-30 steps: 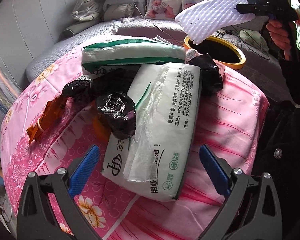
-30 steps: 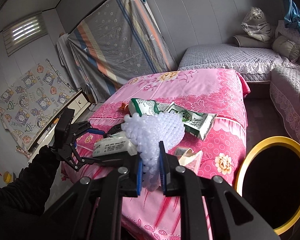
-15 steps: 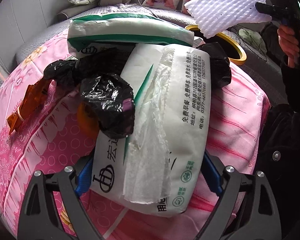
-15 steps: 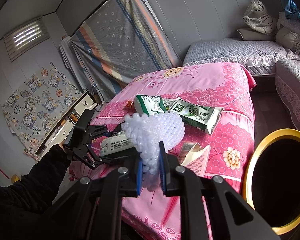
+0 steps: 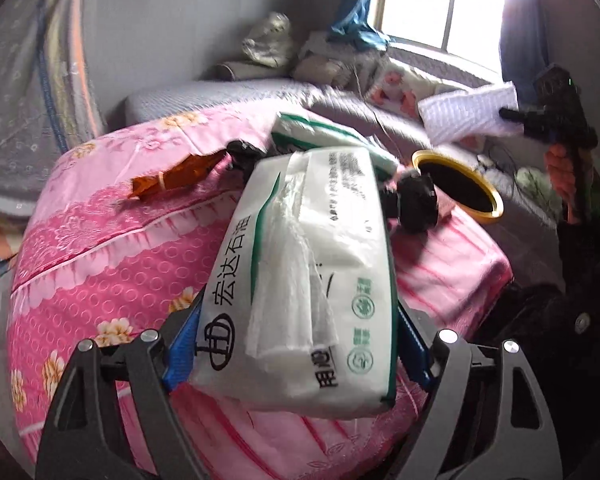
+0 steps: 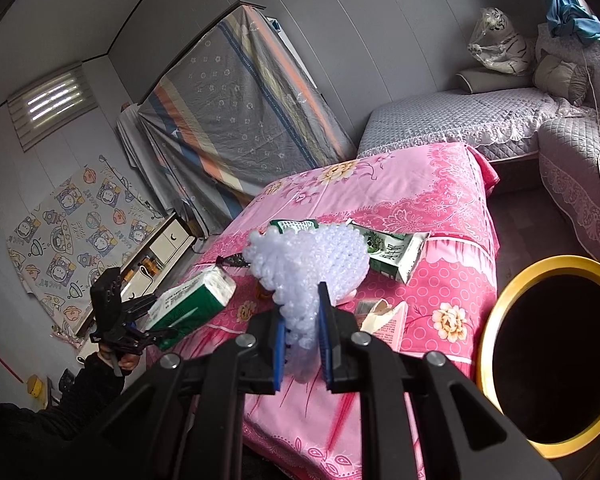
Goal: Collect trash
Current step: 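Grasp the white tissue pack with the left tool while the right tool holds the foam net, then carry both items over the yellow-rimmed bin and open both tools to drop them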
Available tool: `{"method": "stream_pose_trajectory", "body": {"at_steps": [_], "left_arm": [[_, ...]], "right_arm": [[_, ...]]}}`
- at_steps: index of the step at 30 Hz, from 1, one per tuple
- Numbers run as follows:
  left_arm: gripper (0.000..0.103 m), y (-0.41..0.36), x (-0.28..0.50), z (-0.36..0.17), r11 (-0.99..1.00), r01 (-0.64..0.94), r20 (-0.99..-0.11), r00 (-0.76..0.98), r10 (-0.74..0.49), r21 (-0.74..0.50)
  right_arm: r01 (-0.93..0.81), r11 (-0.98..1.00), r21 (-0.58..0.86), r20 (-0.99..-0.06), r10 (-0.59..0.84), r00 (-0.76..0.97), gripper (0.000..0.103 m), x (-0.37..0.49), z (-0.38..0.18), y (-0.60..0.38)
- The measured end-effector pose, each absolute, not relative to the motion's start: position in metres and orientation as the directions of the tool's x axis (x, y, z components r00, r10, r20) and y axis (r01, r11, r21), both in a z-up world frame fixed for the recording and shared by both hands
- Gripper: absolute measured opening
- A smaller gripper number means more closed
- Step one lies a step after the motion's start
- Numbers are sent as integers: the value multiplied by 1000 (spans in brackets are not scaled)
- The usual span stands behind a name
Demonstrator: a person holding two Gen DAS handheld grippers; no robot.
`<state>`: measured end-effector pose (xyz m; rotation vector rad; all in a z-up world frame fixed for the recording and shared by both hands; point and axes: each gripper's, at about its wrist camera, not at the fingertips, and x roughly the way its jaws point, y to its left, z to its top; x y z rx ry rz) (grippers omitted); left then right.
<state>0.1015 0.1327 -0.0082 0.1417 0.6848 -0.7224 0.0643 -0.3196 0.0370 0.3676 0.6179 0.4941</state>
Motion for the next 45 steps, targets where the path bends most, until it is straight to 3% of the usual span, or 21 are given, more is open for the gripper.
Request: {"method": "stream_pose_trajectory", "body": {"at_steps": [4,5,6,11,13,15,16,18,19,20,22,25,27,30,32,34,37,40,45], "left_arm": [[67,154,75,13,831,537,-508,680,-529,-146],[44,156,71,17,833,530,-479,696,-534,-158],[41,159,73,20,838,519,-470,704,-532,-171],[10,157,120,-22,883,402,-627,630,-458,-240],[8,152,123,-37,886,413,-664,606,-439,-209],[8,148,119,-40,876,446,-676,589,-442,-184],[14,151,117,-41,870,458,-682,578,-448,-184],[77,156,111,-38,835,516,-690,534,-489,-192],[89,159,104,-31,850,510,-676,581,-452,-130],[92,160,98,-23,839,535,-681,578,-449,-99],[95,166,88,-2,813,578,-682,566,-463,-72],[95,150,79,4,767,635,-778,525,-345,88],[95,131,79,-17,706,697,-861,430,-273,124],[96,106,88,-62,632,727,-920,387,-54,269],[96,100,98,-81,620,743,-943,333,-14,253],[95,96,103,-90,621,743,-943,332,-17,250],[79,98,103,-93,653,722,-936,348,-58,228],[73,113,95,-77,703,684,-912,391,-128,194],[73,128,77,-9,796,597,-802,521,-292,98]], "right_arm": [[-310,812,495,-424,537,729,13,60,38,-328],[-300,812,501,-423,533,733,13,60,37,-330],[-291,813,504,-428,528,734,13,61,35,-331],[-280,813,510,-449,529,720,13,64,27,-329],[-286,815,504,-450,530,718,13,61,27,-329],[-289,816,501,-449,530,720,13,60,28,-330],[-291,816,500,-449,531,718,13,60,28,-331],[-288,816,502,-450,531,719,13,60,28,-331],[-291,814,503,-450,534,715,13,61,27,-330],[-293,812,505,-451,538,712,13,63,26,-330],[-302,811,501,-459,545,702,13,66,26,-325],[-314,805,504,-465,559,687,13,71,24,-317],[-322,797,511,-466,572,676,13,75,21,-312],[-337,792,508,-471,584,661,13,78,19,-304],[-344,789,509,-474,591,653,13,78,18,-300],[-343,794,502,-479,585,654,13,77,18,-300],[-330,798,504,-481,577,660,13,76,17,-307],[-316,795,518,-473,574,668,13,76,15,-317],[-280,791,545,-468,563,681,13,76,9,-332]]}}
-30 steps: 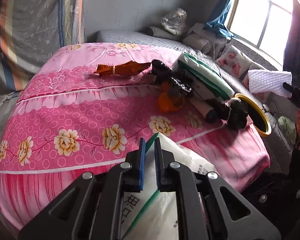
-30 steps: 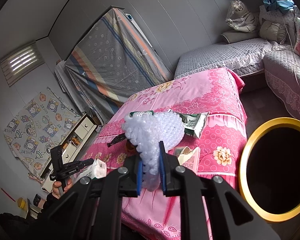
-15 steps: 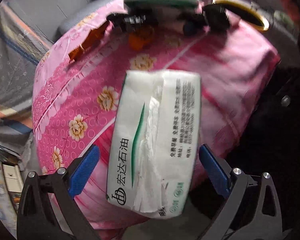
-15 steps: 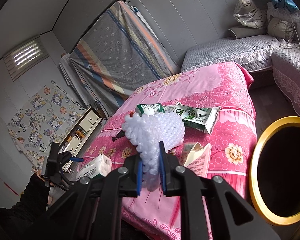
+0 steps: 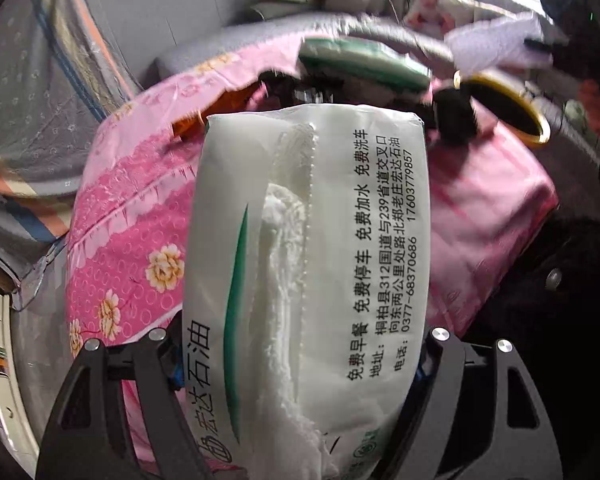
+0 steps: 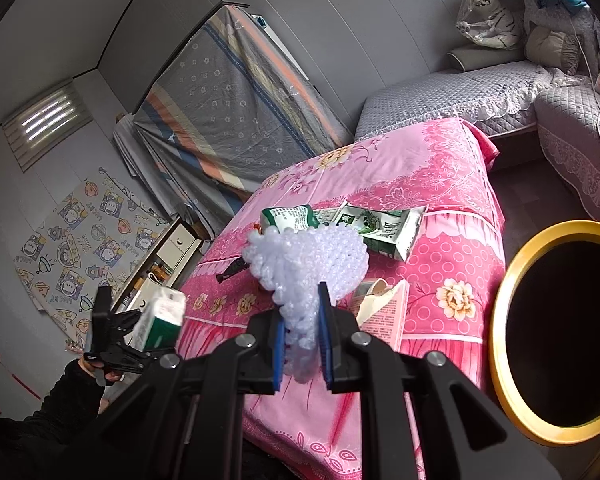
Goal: Collect trash
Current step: 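Carry both items over the yellow-rimmed bin and open both tools to drop them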
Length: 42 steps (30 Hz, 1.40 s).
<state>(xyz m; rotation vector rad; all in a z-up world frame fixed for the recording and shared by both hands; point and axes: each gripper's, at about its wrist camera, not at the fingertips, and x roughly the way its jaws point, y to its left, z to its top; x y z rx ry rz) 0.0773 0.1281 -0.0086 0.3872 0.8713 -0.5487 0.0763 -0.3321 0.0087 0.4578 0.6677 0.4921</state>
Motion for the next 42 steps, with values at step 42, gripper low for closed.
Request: {"method": "stream_pose_trajectory", "body": {"at_steps": [42], "left_arm": [[78,-346,205,-44,597,786,-701,334,-630,-162]], "right_arm": [[442,734,516,-666,19,746,16,41,-97,-546]]}}
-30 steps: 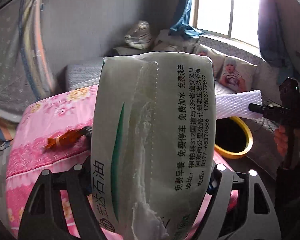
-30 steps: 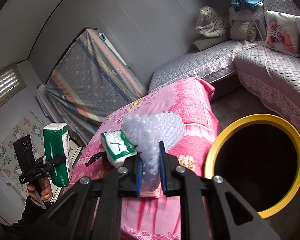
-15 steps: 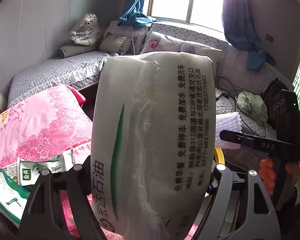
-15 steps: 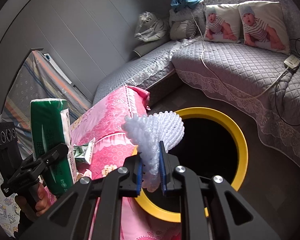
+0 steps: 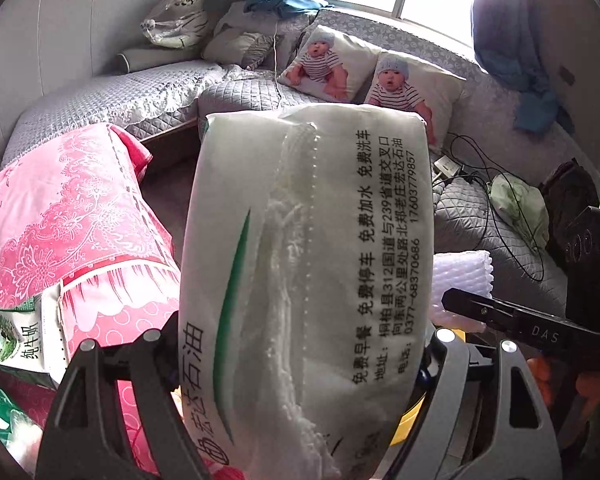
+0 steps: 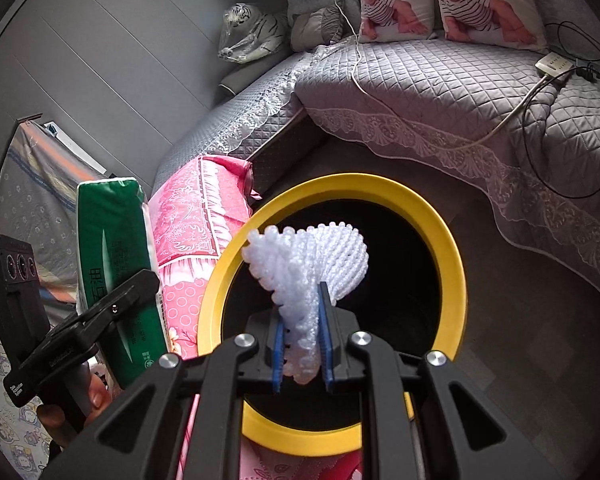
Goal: Collect trash
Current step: 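Carry both items over the yellow-rimmed bin and open both tools to drop them, then grasp the green-and-white plastic bag with the right tool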
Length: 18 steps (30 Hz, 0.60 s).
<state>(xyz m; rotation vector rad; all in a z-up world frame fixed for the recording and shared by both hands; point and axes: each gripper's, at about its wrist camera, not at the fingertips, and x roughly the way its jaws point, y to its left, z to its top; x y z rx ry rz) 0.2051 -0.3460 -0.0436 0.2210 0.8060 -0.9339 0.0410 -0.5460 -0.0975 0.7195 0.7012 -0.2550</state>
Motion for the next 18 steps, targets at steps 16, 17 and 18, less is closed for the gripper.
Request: {"method": "stream_pose_trajectory", "body": {"at_steps": [16,17,18], "left_arm": [[95,-254,197,-3,669,671,-569,429,-701,-319],[95,-243,195,2,675,663,-559,442,-702,-323],[95,-231,193,7,677,659,-544,454,-706,-328]], "right_arm": [[476,722,502,-604,-100,790,60,5,-72,-547],[455,741,494,-600,-88,795,60,9,-70,-540],[426,762,488,-591,-72,804,60,14,-66,-532]]}}
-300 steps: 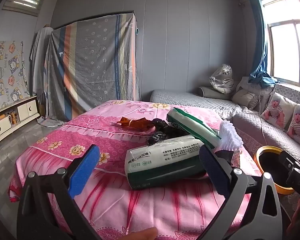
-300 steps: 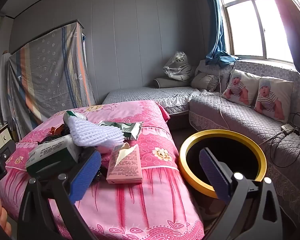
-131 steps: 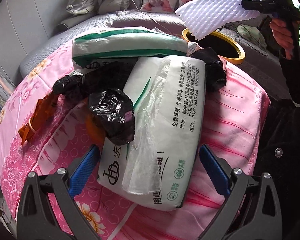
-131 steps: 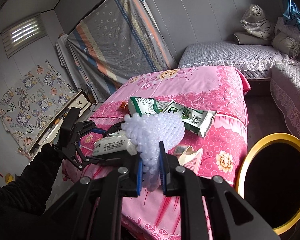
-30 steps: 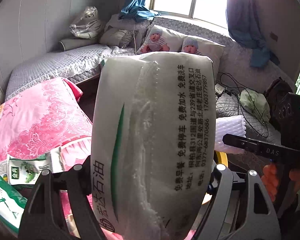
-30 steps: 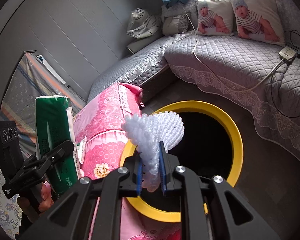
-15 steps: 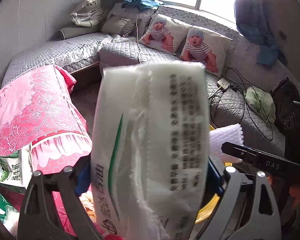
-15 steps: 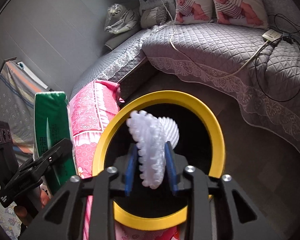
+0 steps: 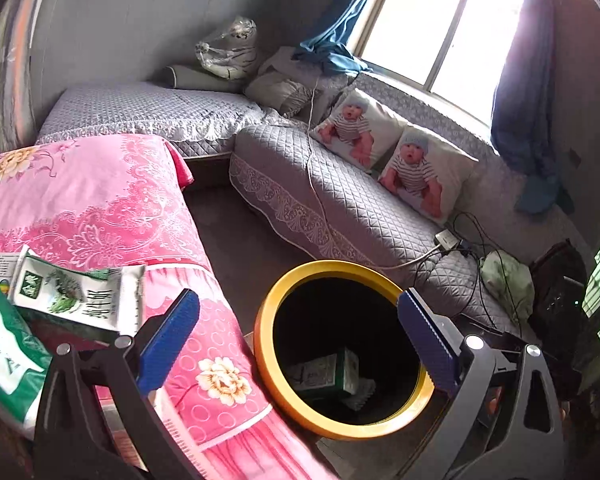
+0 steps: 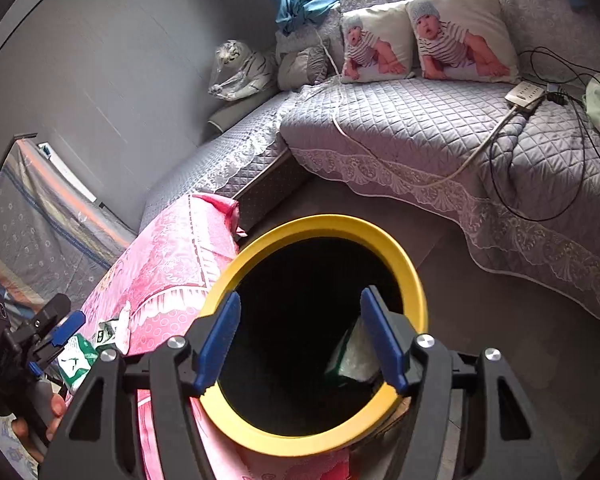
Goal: Collect trash
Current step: 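Grasp the green-and-white plastic bag with the right tool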
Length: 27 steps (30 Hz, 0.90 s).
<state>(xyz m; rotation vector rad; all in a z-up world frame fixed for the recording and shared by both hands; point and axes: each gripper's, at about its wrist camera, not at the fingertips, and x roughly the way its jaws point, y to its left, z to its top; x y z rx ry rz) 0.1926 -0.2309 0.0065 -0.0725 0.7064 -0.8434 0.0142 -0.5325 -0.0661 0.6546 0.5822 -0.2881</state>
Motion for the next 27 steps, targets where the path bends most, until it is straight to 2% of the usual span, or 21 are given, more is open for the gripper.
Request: {"method": "stream_pose_trajectory", "body": {"at_steps": [1,4,9,15,21,27], "left_arm": [[95,-217,189,12,680,657,-528,471,-707,-325],[95,-169,176,27,707,639,-486,535,-691,-303],[95,-62,151,31,820,523,-444,693,-568,-232],[95,59,122,2,945,291,-492,807,-326,-150],[95,124,106,-18,970,167,-523,819,-235,-175],[95,133,111,-28,972,161,-557,798,-230,-170]], "right_arm": [[391,787,477,-579,-54,814,61,19,-62,-522],[274,870,411,-536,-13,844,78,33,-46,-482],[20,969,247,-560,125,819,78,61,-29,-392],[-257,962,86,-627,253,737,78,92,-22,-277],[-347,934,-83,-686,199,700,78,140,-13,-186],[-376,886,-271,-748,52,662,83,193,-27,-125]]}}
